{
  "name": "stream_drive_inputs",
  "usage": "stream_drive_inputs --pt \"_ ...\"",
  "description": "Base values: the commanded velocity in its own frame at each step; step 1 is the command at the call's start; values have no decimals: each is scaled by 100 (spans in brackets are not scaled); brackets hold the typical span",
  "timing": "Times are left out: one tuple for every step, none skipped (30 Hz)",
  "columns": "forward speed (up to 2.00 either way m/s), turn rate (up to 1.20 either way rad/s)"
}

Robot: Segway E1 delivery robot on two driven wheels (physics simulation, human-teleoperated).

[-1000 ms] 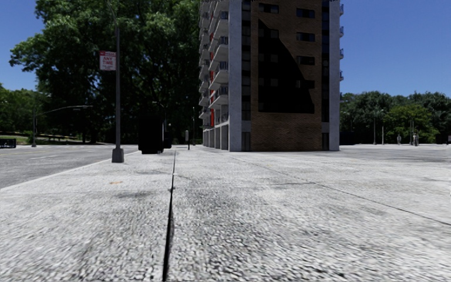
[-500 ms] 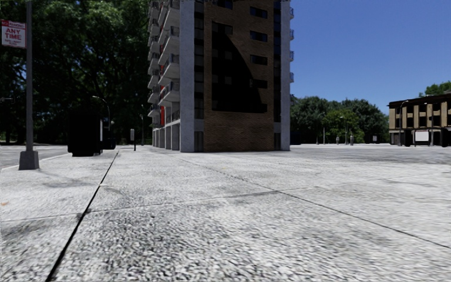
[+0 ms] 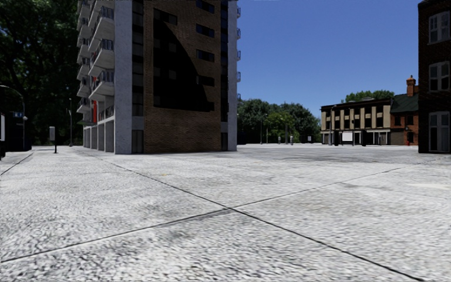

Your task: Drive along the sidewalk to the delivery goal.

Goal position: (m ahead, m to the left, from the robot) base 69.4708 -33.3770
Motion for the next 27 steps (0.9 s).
stream_drive_inputs --pt "200 -57" --pt "200 -57" --pt "200 -57" --pt "200 -57" --pt "200 -57" --pt "200 -57" --pt "200 -56" --pt "200 -52" --pt "200 -52" --pt "200 -50" --pt "200 -48" --pt "200 -12" --pt "200 0" --pt "200 0" --pt "200 0" --pt "200 0" --pt "200 0" --pt "200 0" --pt "200 0" --pt "200 0" --pt "200 0" --pt "200 0" --pt "200 0" --pt "200 0" --pt "200 0" --pt "200 0" --pt "200 0"
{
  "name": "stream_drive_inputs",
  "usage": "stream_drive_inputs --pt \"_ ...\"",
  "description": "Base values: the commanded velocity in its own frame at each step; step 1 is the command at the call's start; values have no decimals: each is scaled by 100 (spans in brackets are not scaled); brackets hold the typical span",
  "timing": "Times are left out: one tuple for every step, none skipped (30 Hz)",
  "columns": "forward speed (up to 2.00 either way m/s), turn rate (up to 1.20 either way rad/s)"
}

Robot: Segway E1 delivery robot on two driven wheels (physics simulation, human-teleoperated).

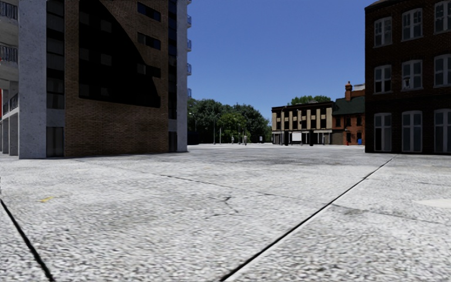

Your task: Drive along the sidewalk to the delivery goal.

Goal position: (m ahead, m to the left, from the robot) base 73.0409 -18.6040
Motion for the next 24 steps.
stream_drive_inputs --pt "200 0" --pt "200 0" --pt "200 0" --pt "200 0" --pt "200 0" --pt "200 0" --pt "200 0" --pt "200 0" --pt "200 0" --pt "200 0" --pt "200 0" --pt "200 0" --pt "200 0" --pt "200 0" --pt "200 0" --pt "200 0" --pt "200 0" --pt "200 0" --pt "200 0" --pt "200 0" --pt "200 0" --pt "200 0" --pt "200 0" --pt "200 0"
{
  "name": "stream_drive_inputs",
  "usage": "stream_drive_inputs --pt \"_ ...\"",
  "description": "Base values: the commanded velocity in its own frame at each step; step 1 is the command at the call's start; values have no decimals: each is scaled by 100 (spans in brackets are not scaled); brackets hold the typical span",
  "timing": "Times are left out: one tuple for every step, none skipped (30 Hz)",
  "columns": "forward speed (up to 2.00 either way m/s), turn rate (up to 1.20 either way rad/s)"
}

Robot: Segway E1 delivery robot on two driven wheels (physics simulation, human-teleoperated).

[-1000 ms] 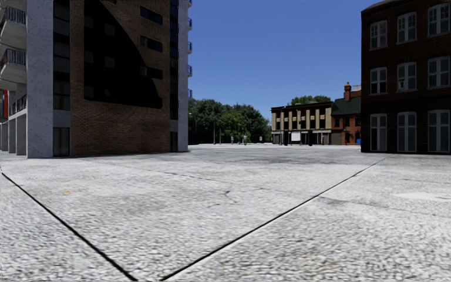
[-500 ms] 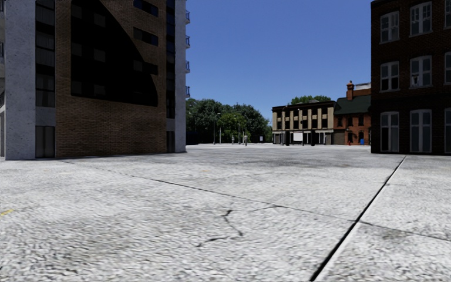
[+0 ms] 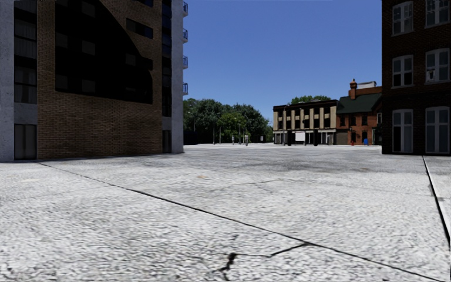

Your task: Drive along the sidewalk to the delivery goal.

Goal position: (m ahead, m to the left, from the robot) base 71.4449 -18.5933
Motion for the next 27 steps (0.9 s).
stream_drive_inputs --pt "200 0" --pt "200 0" --pt "200 0" --pt "200 0" --pt "200 0" --pt "200 0" --pt "200 0" --pt "200 0" --pt "200 0" --pt "200 0" --pt "200 0" --pt "200 0" --pt "200 0" --pt "200 0" --pt "200 0" --pt "200 0" --pt "200 0" --pt "200 0" --pt "200 0" --pt "200 0" --pt "200 0" --pt "200 0" --pt "200 0" --pt "200 0" --pt "200 0" --pt "200 0" --pt "200 0"
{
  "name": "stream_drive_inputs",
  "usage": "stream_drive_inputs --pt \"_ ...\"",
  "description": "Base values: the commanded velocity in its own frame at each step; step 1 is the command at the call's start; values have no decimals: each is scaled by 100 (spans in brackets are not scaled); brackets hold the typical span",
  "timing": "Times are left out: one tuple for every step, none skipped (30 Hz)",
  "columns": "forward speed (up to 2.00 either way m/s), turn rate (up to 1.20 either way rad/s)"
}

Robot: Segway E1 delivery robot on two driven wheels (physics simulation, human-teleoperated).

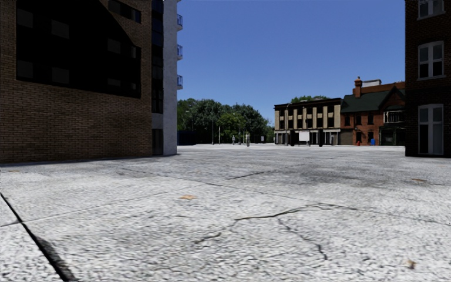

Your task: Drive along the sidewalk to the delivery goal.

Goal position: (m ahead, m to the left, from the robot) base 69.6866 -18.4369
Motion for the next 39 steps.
stream_drive_inputs --pt "200 0" --pt "200 0" --pt "200 0" --pt "200 0" --pt "200 0" --pt "200 0" --pt "200 0" --pt "200 0" --pt "200 0" --pt "200 0" --pt "200 0" --pt "200 0" --pt "200 0" --pt "200 0" --pt "200 0" --pt "200 0" --pt "200 0" --pt "200 0" --pt "200 0" --pt "200 0" --pt "200 0" --pt "200 0" --pt "200 0" --pt "200 0" --pt "200 0" --pt "200 0" --pt "200 0" --pt "200 0" --pt "200 0" --pt "200 0" --pt "200 0" --pt "200 0" --pt "200 0" --pt "200 0" --pt "200 0" --pt "200 0" --pt "200 0" --pt "200 0" --pt "200 0"
